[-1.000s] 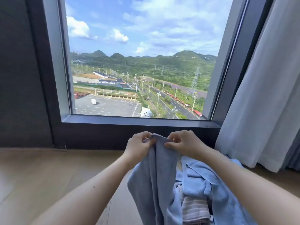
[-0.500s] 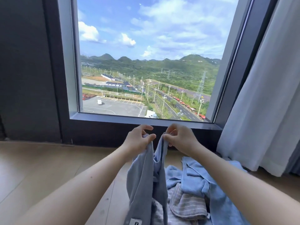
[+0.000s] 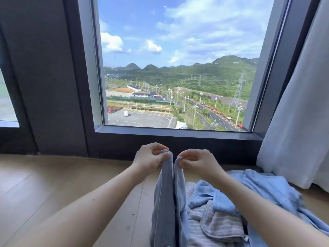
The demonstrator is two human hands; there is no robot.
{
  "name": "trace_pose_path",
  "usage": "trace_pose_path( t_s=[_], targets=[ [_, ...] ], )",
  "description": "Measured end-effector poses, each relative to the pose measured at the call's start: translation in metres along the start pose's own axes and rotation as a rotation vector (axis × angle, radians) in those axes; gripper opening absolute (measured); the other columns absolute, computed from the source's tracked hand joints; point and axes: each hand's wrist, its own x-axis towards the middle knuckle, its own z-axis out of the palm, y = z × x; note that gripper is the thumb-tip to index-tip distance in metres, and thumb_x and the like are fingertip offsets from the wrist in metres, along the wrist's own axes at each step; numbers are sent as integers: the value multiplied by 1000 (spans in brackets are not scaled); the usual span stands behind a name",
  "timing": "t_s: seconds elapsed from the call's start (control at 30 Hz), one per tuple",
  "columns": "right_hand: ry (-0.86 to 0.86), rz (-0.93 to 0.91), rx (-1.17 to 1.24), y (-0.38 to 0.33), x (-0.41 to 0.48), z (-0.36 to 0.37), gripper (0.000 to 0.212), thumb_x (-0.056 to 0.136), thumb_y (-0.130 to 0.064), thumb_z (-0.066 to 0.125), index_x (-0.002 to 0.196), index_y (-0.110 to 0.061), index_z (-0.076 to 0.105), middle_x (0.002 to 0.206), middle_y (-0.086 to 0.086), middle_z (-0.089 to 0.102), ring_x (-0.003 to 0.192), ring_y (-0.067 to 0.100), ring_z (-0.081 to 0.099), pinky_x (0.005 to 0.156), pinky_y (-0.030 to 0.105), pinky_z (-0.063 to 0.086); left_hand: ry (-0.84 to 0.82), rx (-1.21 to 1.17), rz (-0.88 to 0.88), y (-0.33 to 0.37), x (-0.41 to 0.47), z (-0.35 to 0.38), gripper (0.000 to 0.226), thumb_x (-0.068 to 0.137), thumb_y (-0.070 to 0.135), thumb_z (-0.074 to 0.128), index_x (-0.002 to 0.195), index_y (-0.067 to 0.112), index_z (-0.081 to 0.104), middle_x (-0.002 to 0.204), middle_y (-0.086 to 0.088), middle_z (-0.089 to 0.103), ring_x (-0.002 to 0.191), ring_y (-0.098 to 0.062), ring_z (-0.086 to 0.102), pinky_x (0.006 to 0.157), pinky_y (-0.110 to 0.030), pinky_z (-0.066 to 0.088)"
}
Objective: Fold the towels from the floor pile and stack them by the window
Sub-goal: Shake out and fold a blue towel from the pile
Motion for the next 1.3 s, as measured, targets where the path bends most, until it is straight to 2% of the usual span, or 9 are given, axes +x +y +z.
trace_pose_path(
  t_s=[0.13, 0.4, 0.53, 0.67, 0.77, 0.9, 1.03, 1.1, 1.3],
  targets=[
    [73, -33, -99, 2, 0, 9, 15, 81, -17, 71, 71, -28, 67, 82, -9, 60, 65, 1, 49, 63, 6, 39, -1, -17, 11, -7, -8, 6, 11, 81, 7, 70, 80, 18, 67, 88, -3, 72, 87, -14, 67, 78, -22, 54],
    [117, -37, -56, -12, -1, 18, 19, 84, -20, 68, 67, -25, 61, 69, -11, 62, 67, 0, 56, 63, 9, 43, 6, -141, 5, -1, -15, 11, 13, 88, 6, 62, 79, 15, 65, 77, -4, 68, 70, -12, 62, 59, -14, 49],
    [167, -27, -56, -16, -2, 15, 16, 83, -25, 70, 69, -24, 62, 70, -12, 62, 67, -1, 55, 58, 8, 40, -9, -183, 2, 5, -17, 15, 13, 92, 7, 56, 85, 14, 65, 82, -5, 68, 76, -14, 64, 66, -17, 53],
    [252, 4, 16, -18, 0, 11, 18, 79, -26, 74, 65, -21, 63, 72, -6, 65, 74, 8, 59, 69, 21, 46, -86, -280, 1, 12, -20, 19, 10, 93, 8, 54, 93, 11, 64, 91, -7, 69, 86, -16, 66, 81, -25, 55],
    [233, 52, 142, -21, 0, 7, 20, 75, -24, 77, 62, -19, 64, 69, -3, 65, 72, 10, 59, 73, 26, 48, -128, -209, 61, 15, -22, 18, 13, 85, 7, 65, 98, 12, 65, 95, -5, 72, 92, -15, 68, 86, -30, 54],
    [155, 52, 192, -20, -5, 4, 17, 79, -23, 73, 67, -16, 63, 67, -6, 61, 63, 3, 54, 55, 10, 42, -100, -68, 105, 17, -19, 14, 14, 84, 7, 66, 95, 16, 66, 97, -7, 72, 95, -16, 69, 87, -32, 54],
    [140, -7, 93, -14, -5, 6, 14, 80, -29, 71, 88, -21, 63, 88, -3, 66, 84, 12, 61, 71, 18, 47, -122, -44, 95, 20, -17, 15, 11, 85, 11, 66, 87, 14, 56, 86, -9, 72, 82, -17, 68, 74, -27, 52],
    [157, -26, 63, -15, -5, 7, 7, 81, -27, 71, 82, -22, 65, 85, -4, 68, 83, 11, 62, 75, 19, 47, -87, -31, 91, 19, -15, 15, 19, 84, 10, 67, 79, 16, 50, 77, -8, 69, 74, -16, 64, 69, -27, 48],
    [239, -73, -95, -21, -1, 1, 11, 88, -22, 64, 79, -18, 61, 72, -8, 59, 66, 4, 53, 53, 6, 41, -72, 90, 12, -4, -24, 26, 22, 83, 12, 68, 82, 24, 49, 84, -4, 71, 79, -13, 60, 74, -30, 47]
  ],
)
